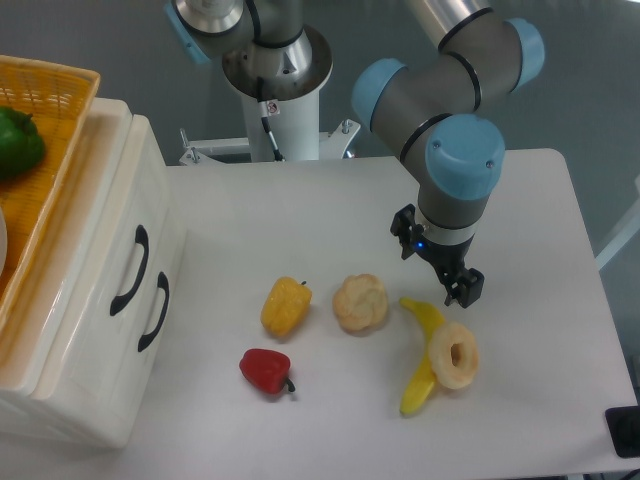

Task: Slide the top white drawer open
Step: 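Move the gripper over the table toward the upper drawer's black handle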

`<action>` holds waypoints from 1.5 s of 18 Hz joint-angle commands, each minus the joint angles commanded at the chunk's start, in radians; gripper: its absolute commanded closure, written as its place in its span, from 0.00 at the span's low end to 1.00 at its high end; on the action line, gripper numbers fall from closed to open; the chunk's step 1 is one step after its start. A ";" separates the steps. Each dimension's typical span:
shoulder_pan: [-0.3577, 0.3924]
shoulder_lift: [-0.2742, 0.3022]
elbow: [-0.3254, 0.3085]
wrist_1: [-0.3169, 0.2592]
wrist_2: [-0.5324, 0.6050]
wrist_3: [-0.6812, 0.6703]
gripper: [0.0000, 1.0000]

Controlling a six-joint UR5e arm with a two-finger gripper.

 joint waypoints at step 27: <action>-0.230 0.120 -0.161 0.069 0.037 -0.682 0.00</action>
